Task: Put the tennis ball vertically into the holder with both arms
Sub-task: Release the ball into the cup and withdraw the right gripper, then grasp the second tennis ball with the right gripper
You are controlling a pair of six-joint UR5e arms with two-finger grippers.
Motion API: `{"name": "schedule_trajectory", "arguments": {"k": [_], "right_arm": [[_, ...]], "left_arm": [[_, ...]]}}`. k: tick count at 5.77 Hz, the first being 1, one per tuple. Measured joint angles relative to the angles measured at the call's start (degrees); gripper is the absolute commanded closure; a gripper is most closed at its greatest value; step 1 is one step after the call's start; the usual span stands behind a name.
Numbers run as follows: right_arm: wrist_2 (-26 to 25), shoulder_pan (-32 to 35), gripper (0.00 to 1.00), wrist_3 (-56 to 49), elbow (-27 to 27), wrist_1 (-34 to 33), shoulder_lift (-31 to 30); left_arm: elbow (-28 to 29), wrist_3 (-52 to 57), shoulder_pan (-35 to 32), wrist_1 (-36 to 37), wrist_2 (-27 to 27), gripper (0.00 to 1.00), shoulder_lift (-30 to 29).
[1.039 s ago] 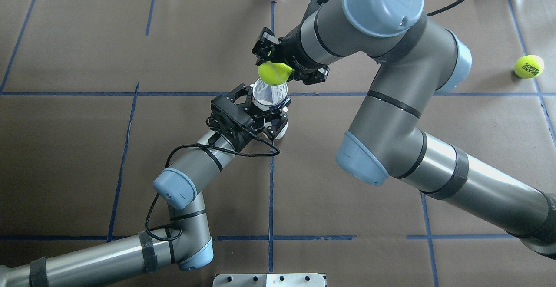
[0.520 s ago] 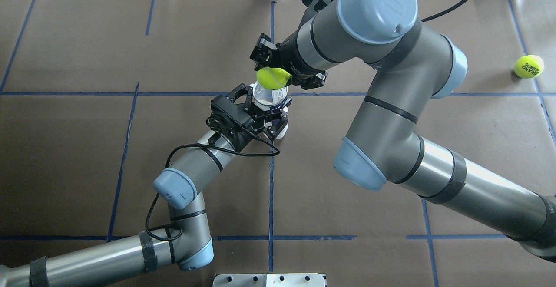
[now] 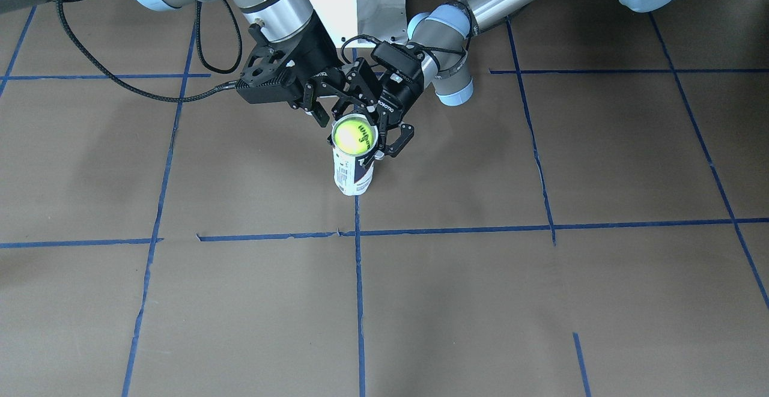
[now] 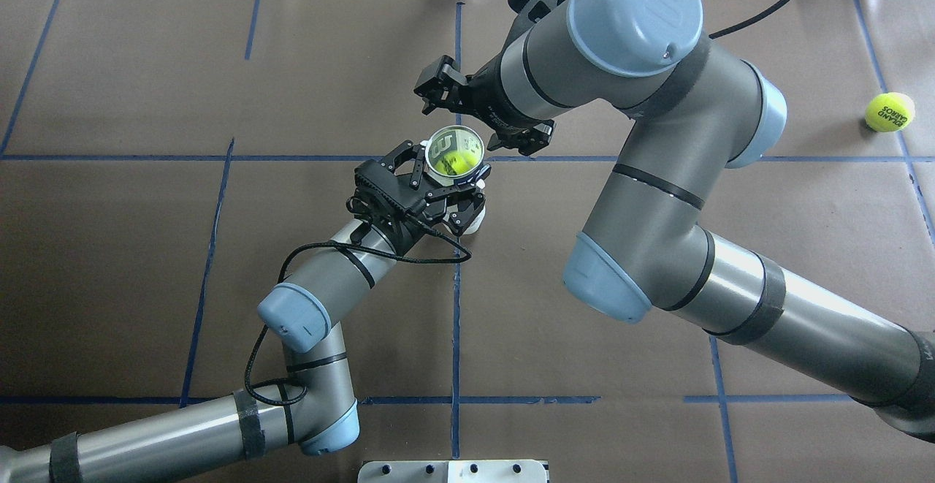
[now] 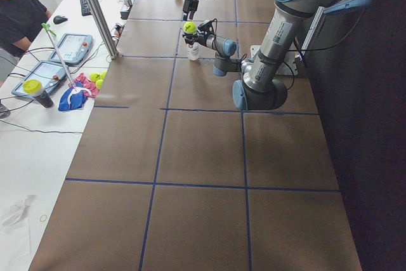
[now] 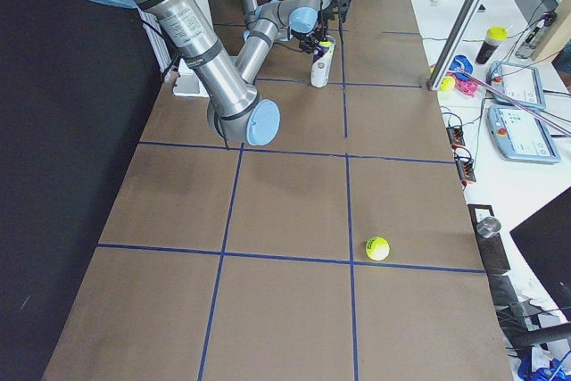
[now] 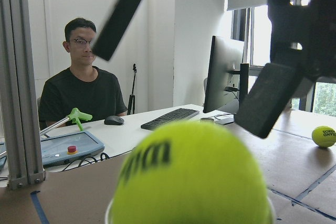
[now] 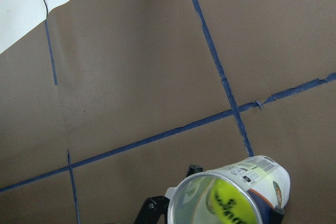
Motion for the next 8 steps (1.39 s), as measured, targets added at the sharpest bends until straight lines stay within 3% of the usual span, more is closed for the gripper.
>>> {"name": "schedule_trajectory", "arguments": {"k": [2,5,8], "right_arm": [[3.8,3.9,0.0,-4.5,0.4,0.2,-3.4],[14.7,21.4,0.0,-37.5,-2.0,0.3,-19.0],[17.3,37.1,0.0,-67.2,-21.9,0.8,-22.2]], "left_arm": [[-0.1,0.1,0.0,0.0,0.0,0.2,0.0],[-0.2,0.1,0.0,0.0,0.1,0.19,0.0],[-0.2,0.0,0.0,0.0,0.1,0.14,-0.1]]}}
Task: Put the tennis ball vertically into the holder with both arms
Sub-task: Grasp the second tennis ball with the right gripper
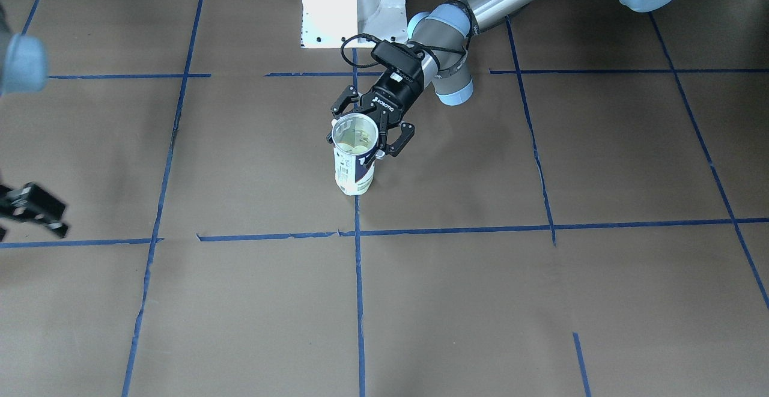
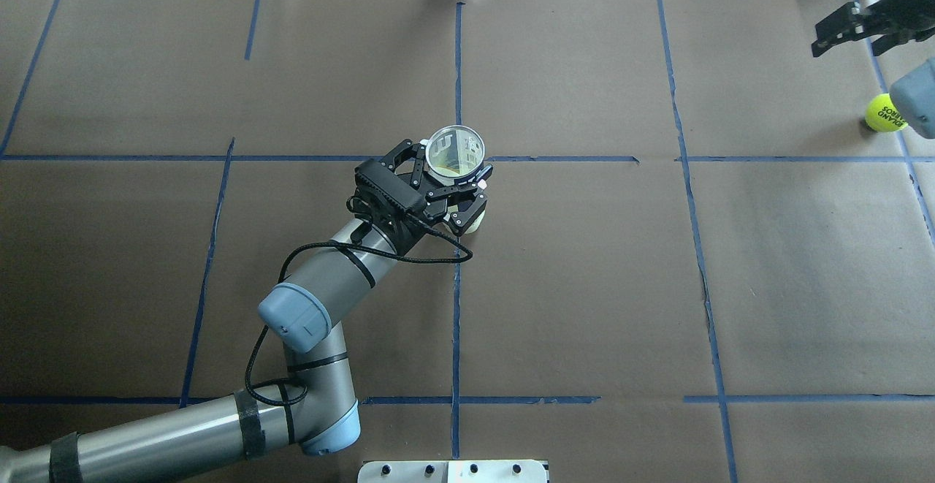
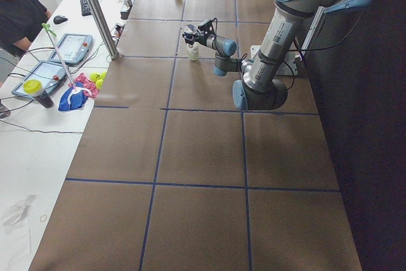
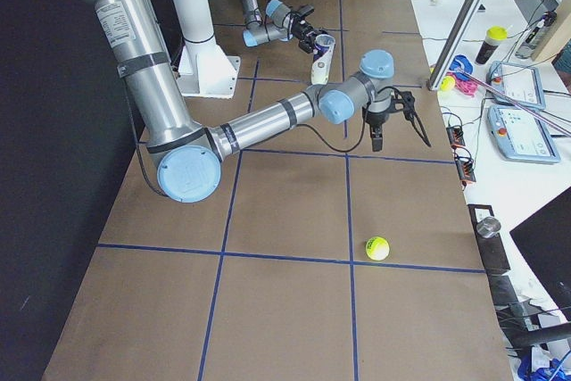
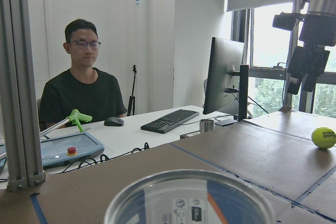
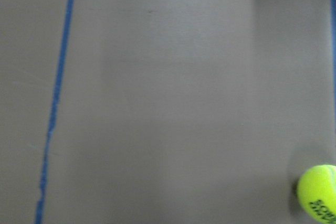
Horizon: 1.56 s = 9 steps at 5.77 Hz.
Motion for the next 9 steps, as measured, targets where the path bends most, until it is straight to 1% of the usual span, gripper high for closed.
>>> {"name": "schedule_trajectory", "arguments": {"k": [1,2,3,4,5,7,8,9], "right_arm": [[-0.4,1.5,0.0,-3.6,-7.4,3.8,0.1],[-0.8,1.8,0.0,-4.7,-14.2,10.4,0.0],[-0.9,1.9,0.0,-4.9,-18.4,15.0,-0.3],[-1.1,1.8,0.0,-5.1,-20.0,16.7,-0.8],[-2.3,1.2,0.0,-5.2,-20.8,17.2,-1.1],[-6.1,-1.1,0.0,-5.2,-21.7,17.5,-1.3],[-8.4,-2.4,0.03,-5.3,-22.4,18.5,-1.4],[-10.4,-3.4,0.52,-5.3,-23.0,19.6,-1.4]], "left_arm": [[0.0,0.0,0.0,0.0,0.0,0.14,-0.1],[-0.1,0.0,0.0,-0.1,0.0,0.14,-0.1],[-0.3,0.0,0.0,-0.1,0.0,0.14,-0.1],[-0.4,0.0,0.0,-0.1,0.0,0.14,0.0],[-0.5,0.0,0.0,-0.1,0.0,0.14,0.0],[-0.5,0.0,0.0,-0.1,0.0,0.14,0.0],[-0.5,0.0,0.0,-0.1,-0.1,0.14,0.0],[-0.5,0.0,0.0,-0.1,-0.1,0.14,0.0]]}}
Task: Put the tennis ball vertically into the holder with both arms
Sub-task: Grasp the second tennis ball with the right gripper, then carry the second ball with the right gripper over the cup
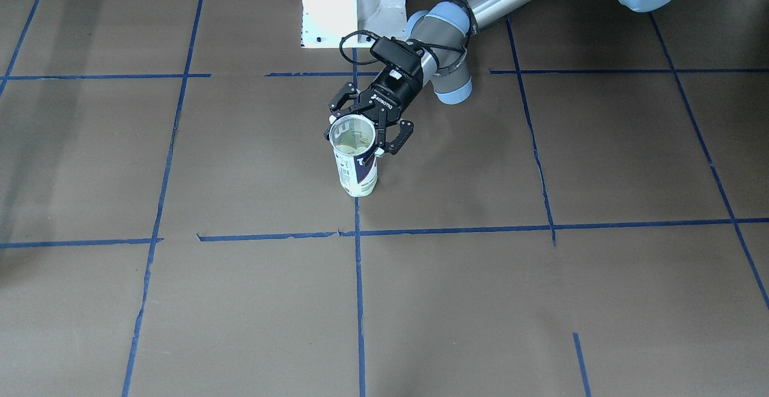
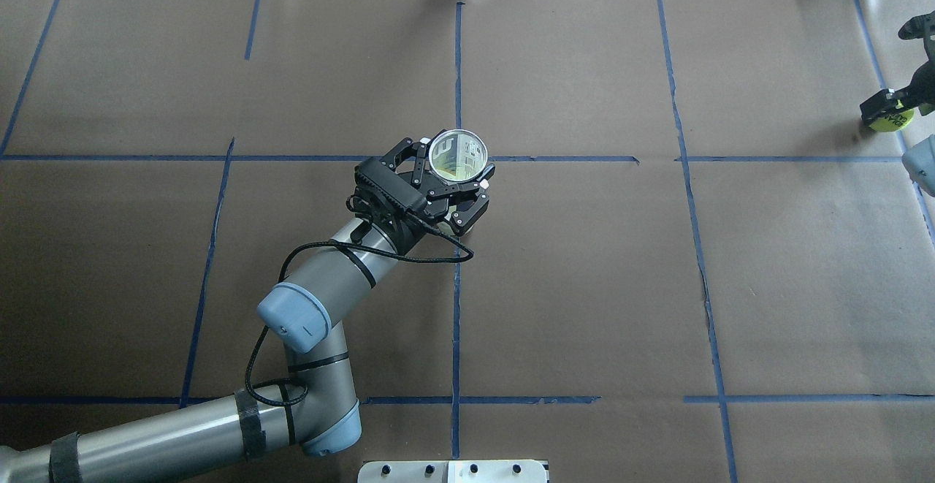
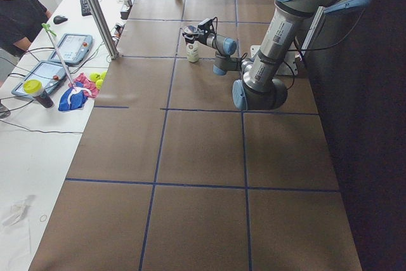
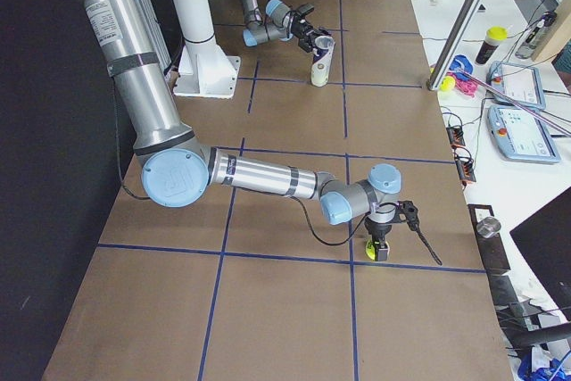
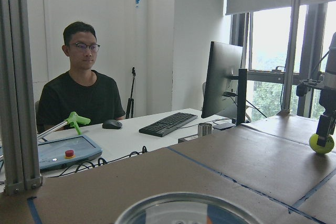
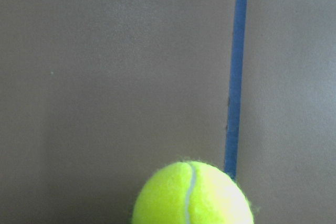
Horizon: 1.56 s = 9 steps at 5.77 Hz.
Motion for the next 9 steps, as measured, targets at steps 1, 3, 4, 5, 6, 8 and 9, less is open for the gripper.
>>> {"name": "schedule_trajectory", "arguments": {"k": [1,3,4,5,6,8,9], "right_arm": [[-1.2,-0.6,1.0,0.0,-0.1,0.6,0.1],[-1.0,-0.7,1.0,0.5,3.1,1.8,0.3],[1.4,-0.4,1.0,1.5,10.1,0.3,-0.9],[5.8,-0.2,1.0,4.6,20.9,-4.4,-2.7],[10.0,-1.3,1.0,11.5,32.4,-10.1,-3.4],[13.1,-10.0,1.0,37.4,49.7,-16.9,0.7],[10.9,-15.4,1.0,50.3,52.4,-17.7,6.0]], "left_arm": [[0.0,0.0,0.0,0.0,0.0,0.14,0.0],[0.0,0.0,0.0,0.0,0.0,0.14,0.1],[0.0,0.0,0.0,0.0,0.0,0.14,0.1],[0.0,0.0,0.0,0.0,0.0,0.14,0.1],[0.0,0.0,0.0,0.0,0.0,0.14,0.1],[0.0,0.0,0.0,0.1,0.0,0.13,0.2],[0.0,0.0,0.0,0.1,0.0,0.13,0.2]]}}
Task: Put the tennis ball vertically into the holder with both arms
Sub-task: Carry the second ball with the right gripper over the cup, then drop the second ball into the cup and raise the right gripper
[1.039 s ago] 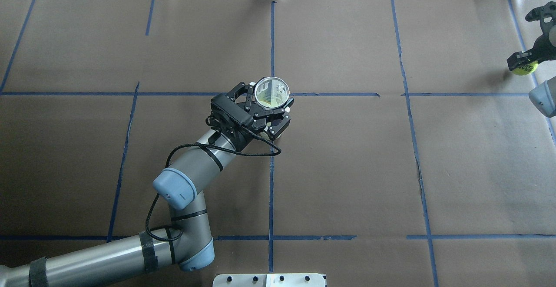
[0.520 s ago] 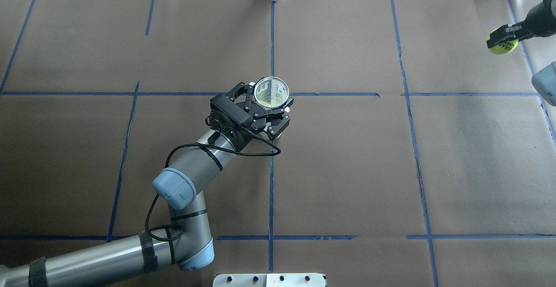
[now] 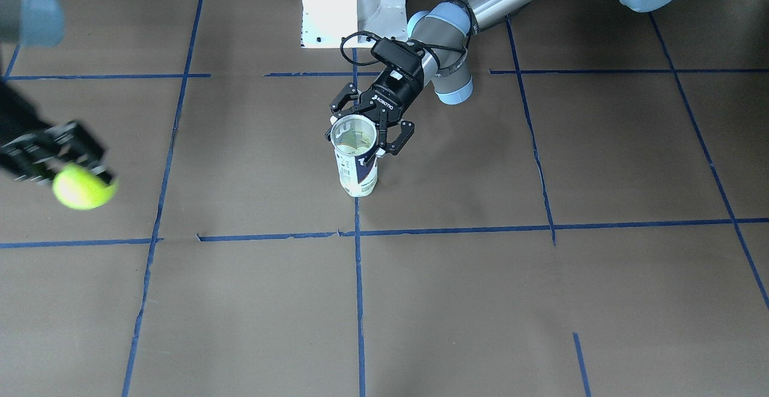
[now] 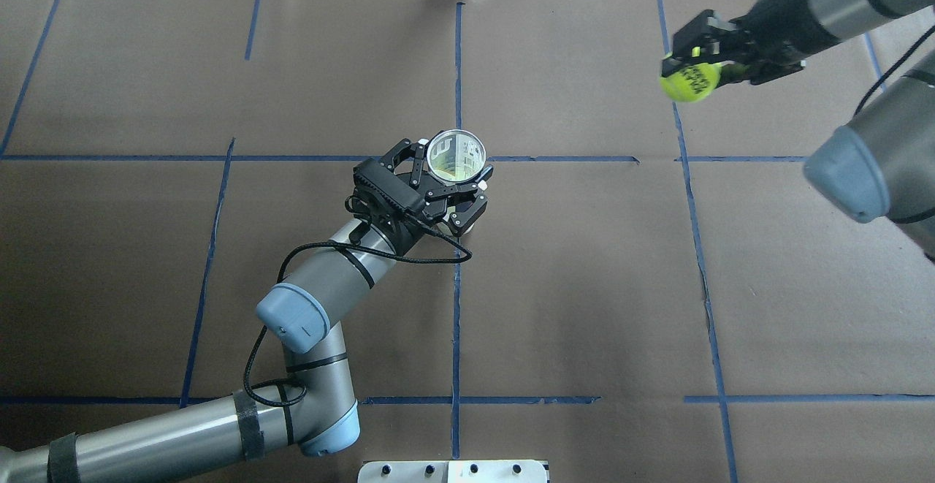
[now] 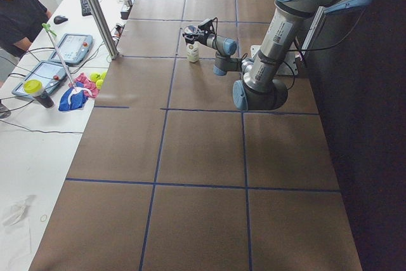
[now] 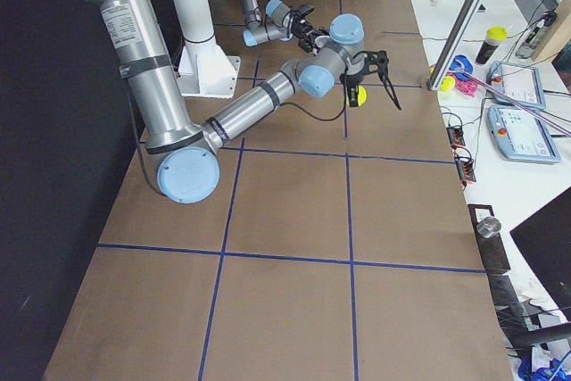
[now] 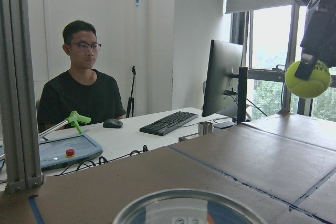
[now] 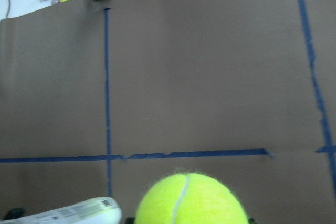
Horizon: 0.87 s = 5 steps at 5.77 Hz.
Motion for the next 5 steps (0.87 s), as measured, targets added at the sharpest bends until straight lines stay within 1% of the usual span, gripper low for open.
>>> {"name": "schedule_trajectory", "arguments": {"k": [1,2,3,4,5], "right_arm": [[-5.6,-6.2,1.0,9.7,0.6,-0.3,5.1],[-12.2,-12.0,1.0,15.6,0.3,-0.8,9.2],[-16.8,-15.7,0.99,18.5,-1.2,-2.5,13.2],[-19.9,-18.1,0.99,20.0,-3.2,-4.4,16.9],[-22.3,-19.6,0.94,20.6,-4.7,-5.1,18.5]], "left_arm": [[0.0,0.0,0.0,-0.1,0.0,0.13,0.1],[-0.1,0.0,0.0,-0.1,0.0,0.13,0.1],[-0.5,0.0,0.0,-0.1,0.0,0.12,0.4],[-1.1,0.0,0.0,-0.1,0.0,0.12,0.9],[-1.5,0.0,0.0,-0.2,0.0,0.12,1.1]]}}
